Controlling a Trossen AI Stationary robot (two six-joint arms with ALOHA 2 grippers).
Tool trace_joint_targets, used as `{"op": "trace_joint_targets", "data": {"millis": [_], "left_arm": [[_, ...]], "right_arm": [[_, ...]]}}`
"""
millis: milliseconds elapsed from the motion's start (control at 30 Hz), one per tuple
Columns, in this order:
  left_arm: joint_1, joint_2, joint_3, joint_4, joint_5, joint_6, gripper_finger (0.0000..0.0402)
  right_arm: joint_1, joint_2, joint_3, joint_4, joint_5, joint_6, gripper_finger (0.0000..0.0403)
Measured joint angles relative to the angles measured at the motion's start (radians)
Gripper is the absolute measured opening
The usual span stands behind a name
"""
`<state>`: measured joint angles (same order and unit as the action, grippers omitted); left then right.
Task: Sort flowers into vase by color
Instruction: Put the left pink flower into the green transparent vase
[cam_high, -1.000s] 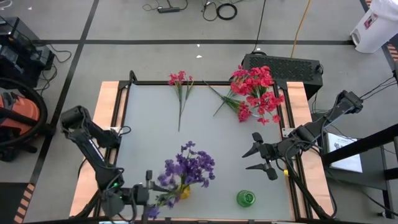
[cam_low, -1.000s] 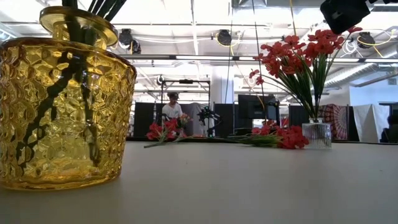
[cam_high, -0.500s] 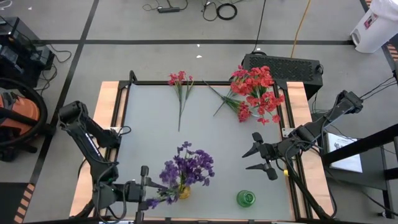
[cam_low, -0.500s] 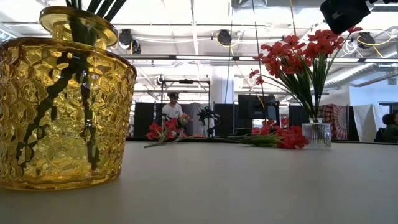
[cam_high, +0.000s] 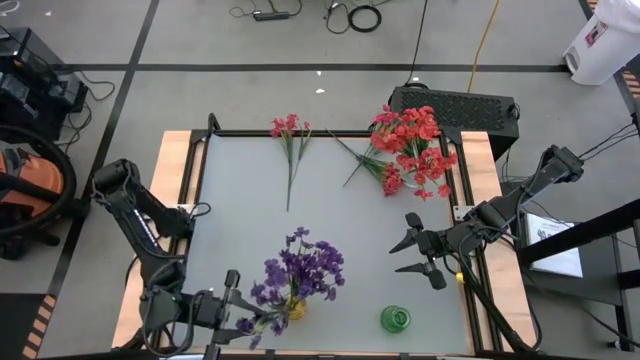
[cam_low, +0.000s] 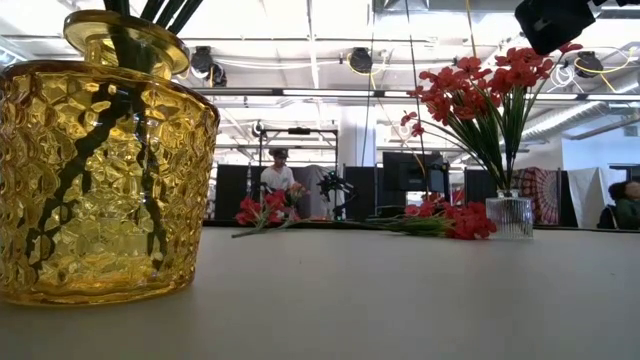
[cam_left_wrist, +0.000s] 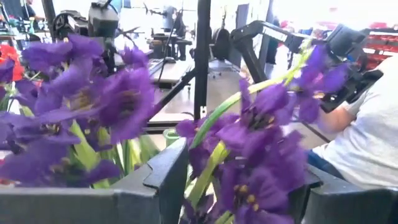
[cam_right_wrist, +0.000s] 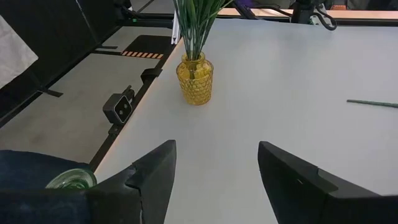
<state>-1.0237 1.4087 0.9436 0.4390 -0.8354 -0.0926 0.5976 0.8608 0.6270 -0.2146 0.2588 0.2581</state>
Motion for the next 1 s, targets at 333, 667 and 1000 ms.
{"op": "trace_joint_targets", "data": {"millis": [333, 667, 1000], "left_arm": [[-0.003, 0.0, 0.028, 0.002, 0.022, -0.004, 0.018], [-0.006, 0.0, 0.087, -0.003, 0.049, 0.043, 0.018], [-0.006, -0.048, 0.142, -0.001, -0.049, 0.282, 0.018]], "right_arm": [[0.0, 0.0, 0.0, 0.0, 0.0, 0.0, 0.0219], [0.0, 0.0, 0.0, 0.0, 0.0, 0.0, 0.0219], [0.0, 0.0, 0.0, 0.0, 0.0, 0.011, 0.0219]]}}
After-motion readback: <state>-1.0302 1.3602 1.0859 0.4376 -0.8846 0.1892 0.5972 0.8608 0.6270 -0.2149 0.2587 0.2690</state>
